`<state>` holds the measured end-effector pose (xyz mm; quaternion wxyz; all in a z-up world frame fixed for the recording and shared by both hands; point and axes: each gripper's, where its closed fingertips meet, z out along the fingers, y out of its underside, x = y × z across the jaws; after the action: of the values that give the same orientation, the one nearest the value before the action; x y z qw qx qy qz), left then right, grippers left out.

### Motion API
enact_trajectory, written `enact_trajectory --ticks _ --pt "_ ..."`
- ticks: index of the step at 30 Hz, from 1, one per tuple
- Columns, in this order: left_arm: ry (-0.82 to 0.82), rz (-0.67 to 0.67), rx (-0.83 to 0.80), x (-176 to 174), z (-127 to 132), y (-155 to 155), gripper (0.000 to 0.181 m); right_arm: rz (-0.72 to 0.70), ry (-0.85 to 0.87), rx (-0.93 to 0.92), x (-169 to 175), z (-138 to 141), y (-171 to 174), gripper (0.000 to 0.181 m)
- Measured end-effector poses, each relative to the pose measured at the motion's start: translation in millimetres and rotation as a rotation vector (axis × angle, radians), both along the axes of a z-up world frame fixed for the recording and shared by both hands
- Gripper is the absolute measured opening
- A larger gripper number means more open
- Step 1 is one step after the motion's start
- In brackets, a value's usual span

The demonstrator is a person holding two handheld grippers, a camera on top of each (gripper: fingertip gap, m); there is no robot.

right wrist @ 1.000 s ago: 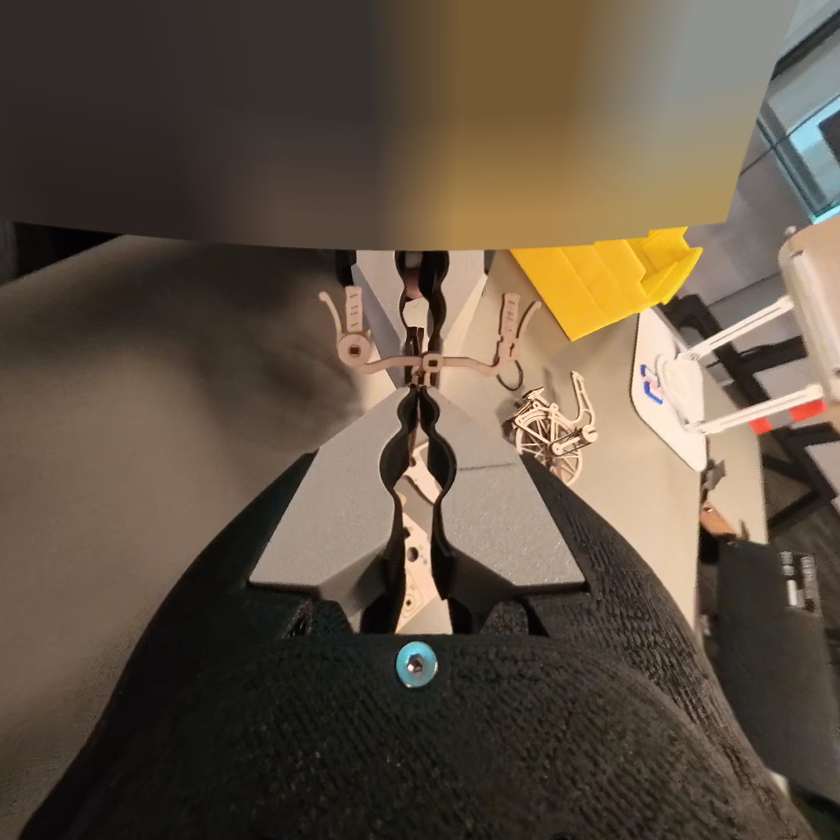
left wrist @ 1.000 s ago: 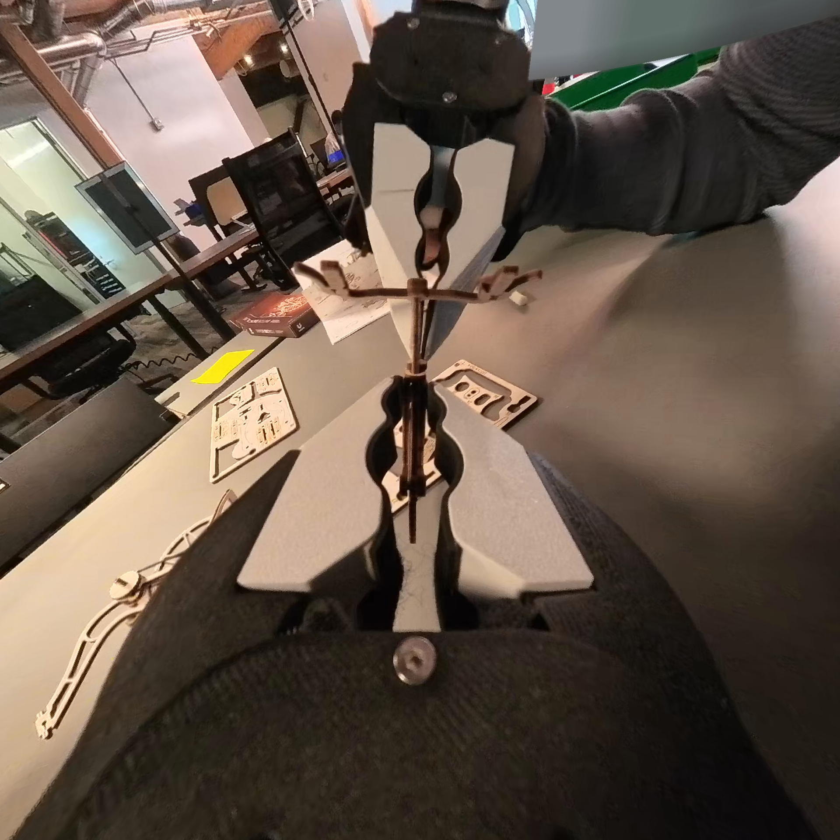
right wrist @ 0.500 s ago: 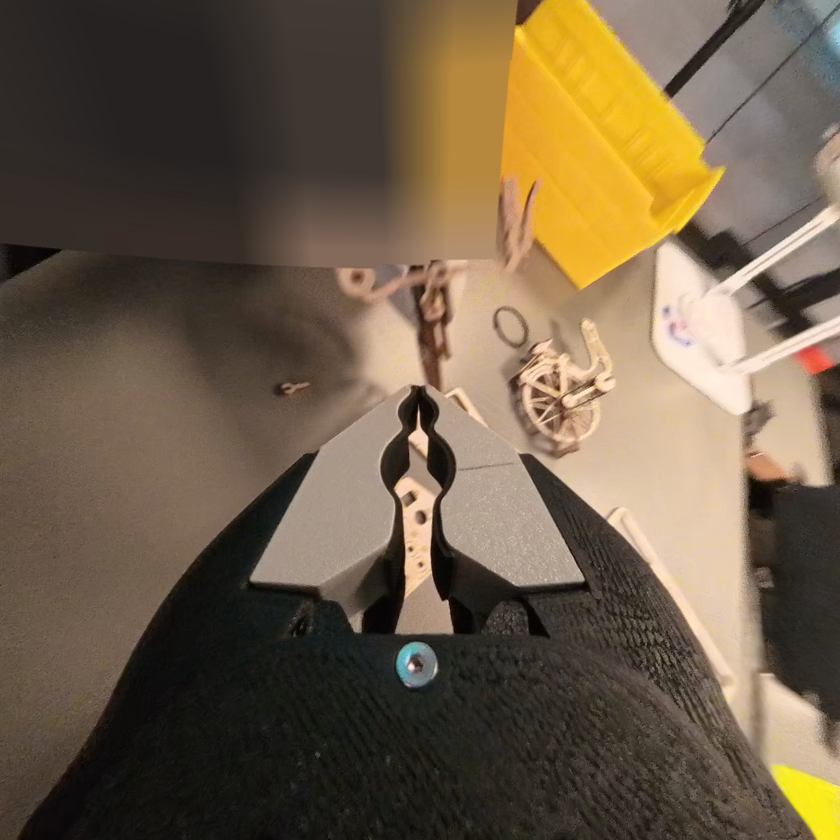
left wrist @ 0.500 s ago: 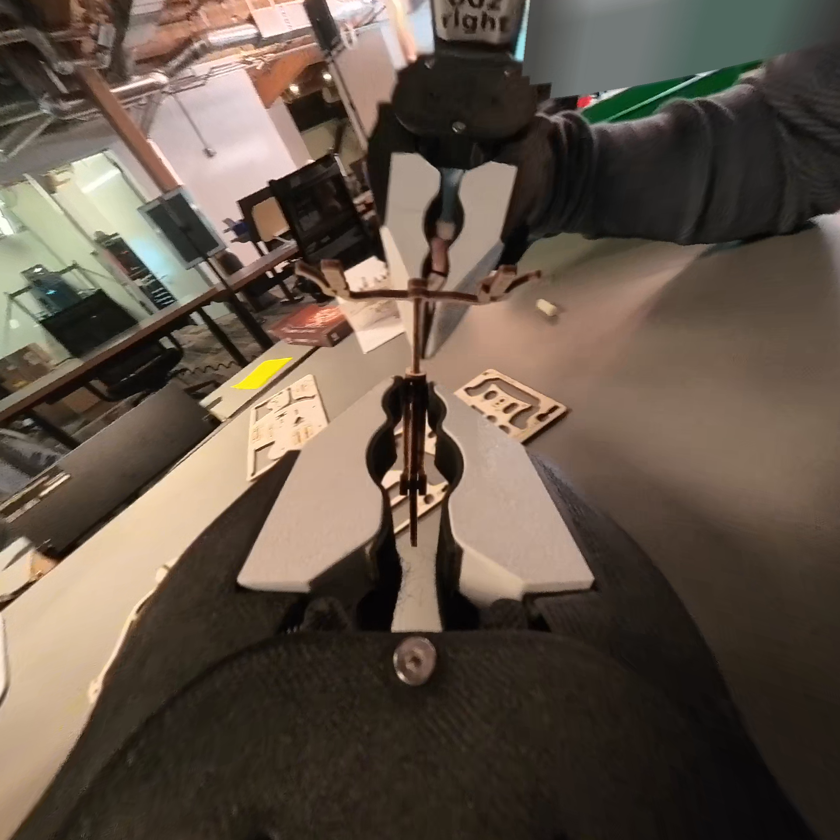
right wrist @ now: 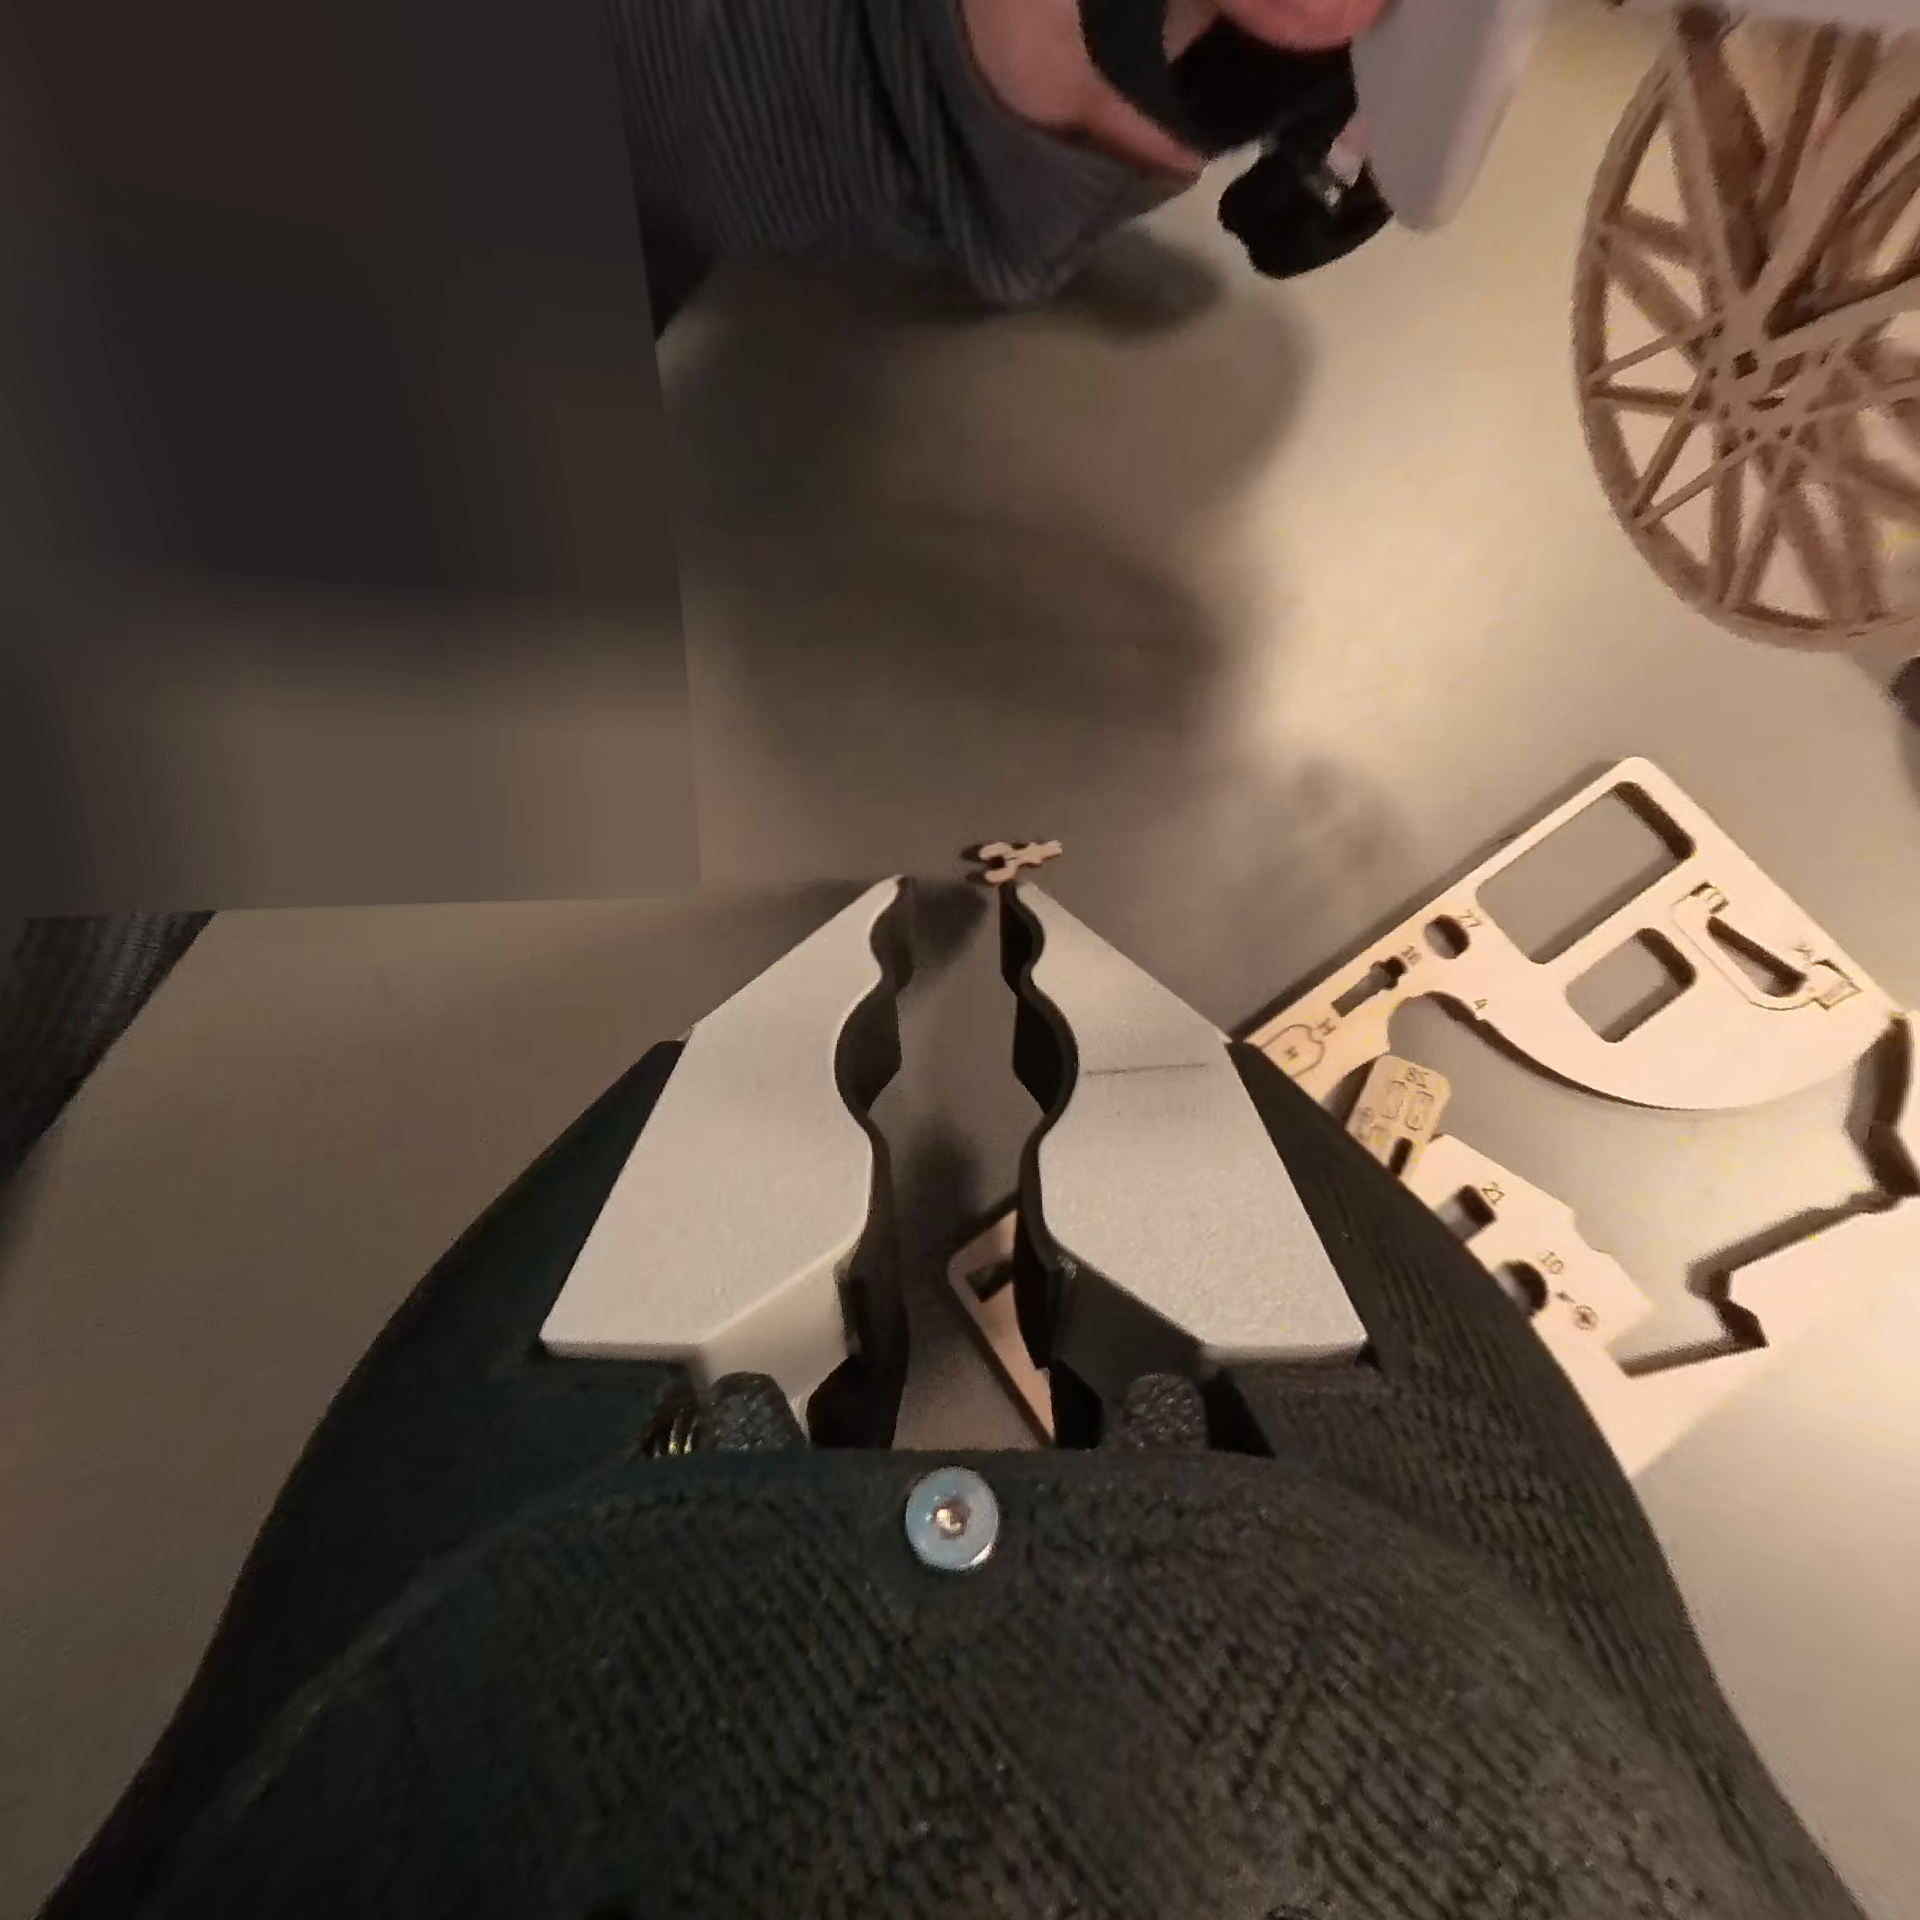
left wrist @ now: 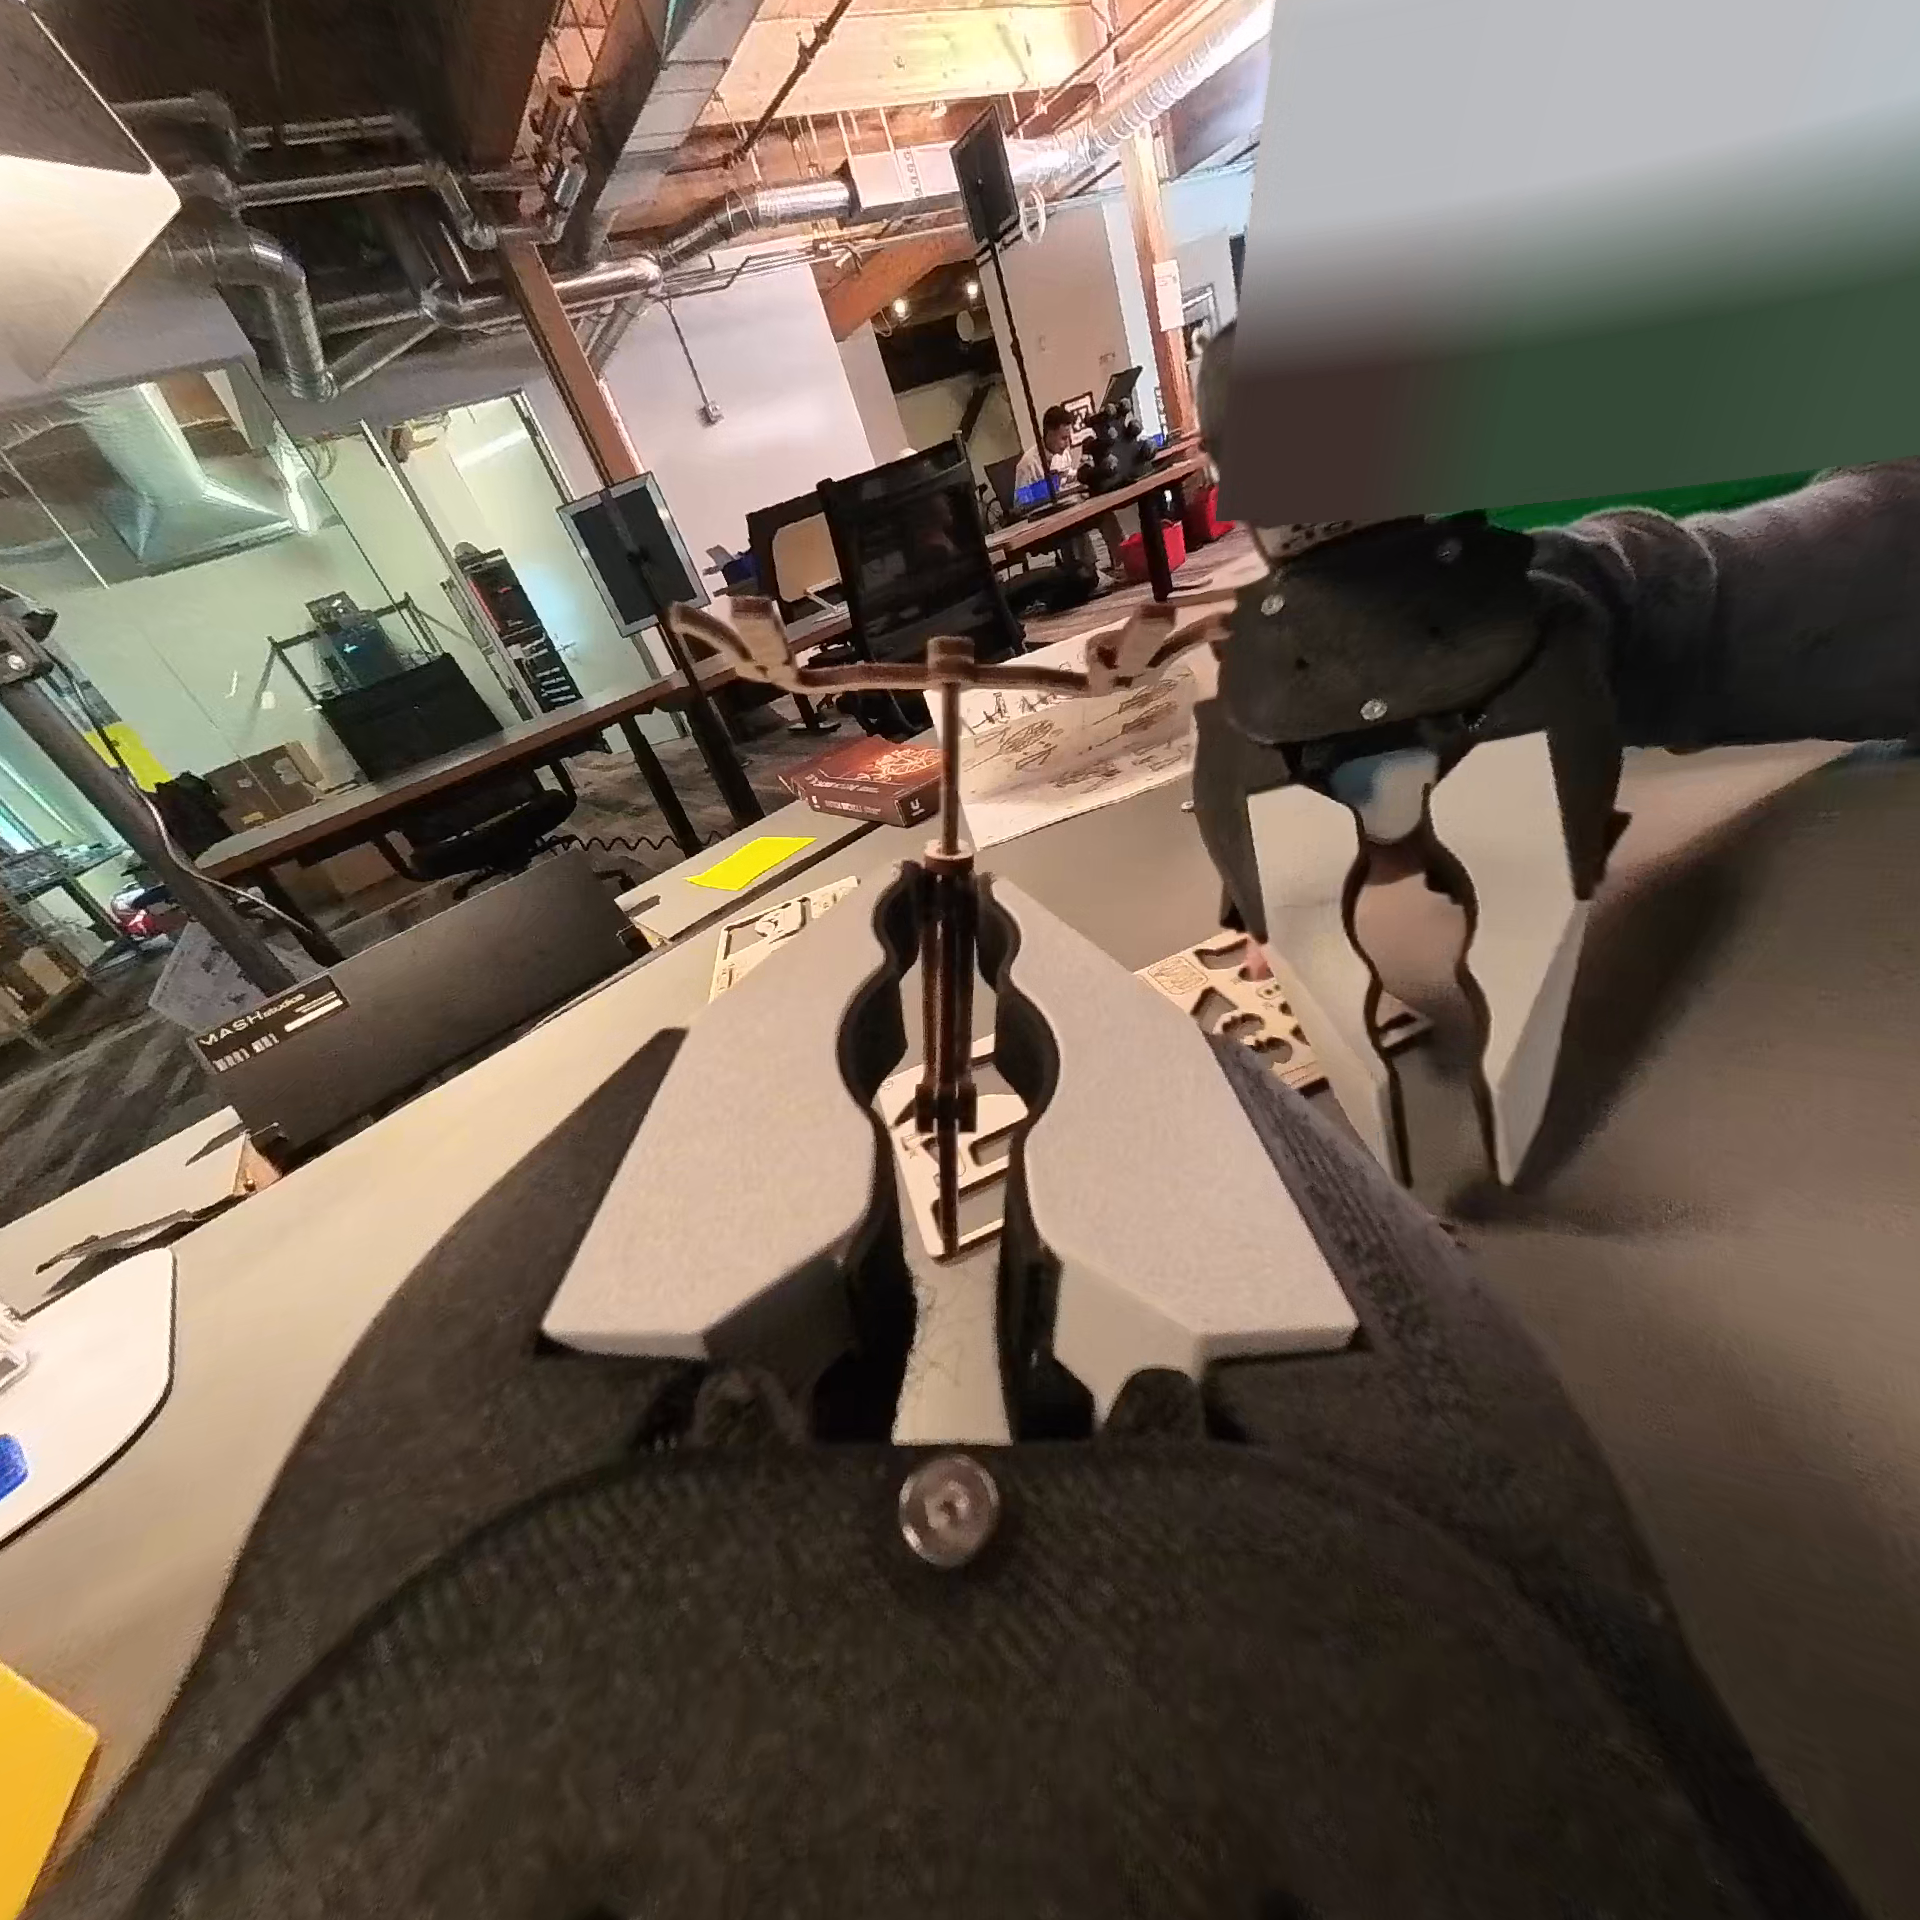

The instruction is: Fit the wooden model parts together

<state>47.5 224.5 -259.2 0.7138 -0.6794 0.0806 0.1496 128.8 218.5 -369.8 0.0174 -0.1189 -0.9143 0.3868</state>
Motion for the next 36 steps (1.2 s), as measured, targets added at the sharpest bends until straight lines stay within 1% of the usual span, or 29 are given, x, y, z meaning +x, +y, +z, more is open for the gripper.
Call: enact_trajectory --ticks 4,6,9,12,14,18,21,23,34,36 --pt "-0.009 -0.013 0.004 2 1 -1 0.009 0.008 -0.020 0.003 2 -5 -6 0.013" --pt "-0.011 -0.014 0.004 2 1 -1 0.009 0.050 -0.045 -0.014 8 -4 -12 0.013" --pt "-0.019 -0.016 0.009 2 1 -2 0.010 0.083 0.032 -0.038 3 3 -14 0.012" --pt "-0.028 -0.021 0.015 2 2 -2 0.009 0.132 0.118 -0.077 -7 10 -12 0.020" --pt "-0.029 -0.025 0.017 2 2 -2 0.009 0.188 0.132 -0.072 -8 7 -10 0.026" --pt "-0.031 -0.026 0.017 2 2 -2 0.009 0.255 0.090 -0.037 -7 -4 -10 0.026" --pt "-0.034 -0.025 0.016 2 2 -2 0.009 0.261 0.039 -0.022 -4 -5 -7 0.017" --pt "-0.035 -0.027 0.015 2 2 -2 0.009 0.256 0.035 -0.015 -2 -5 -4 0.013" --pt "-0.034 -0.030 0.011 2 1 -2 0.009 0.210 0.041 -0.026 -5 -5 -7 0.008" --pt "-0.035 -0.034 0.008 3 0 -2 0.009 0.189 0.035 -0.016 -6 -6 -6 0.002"
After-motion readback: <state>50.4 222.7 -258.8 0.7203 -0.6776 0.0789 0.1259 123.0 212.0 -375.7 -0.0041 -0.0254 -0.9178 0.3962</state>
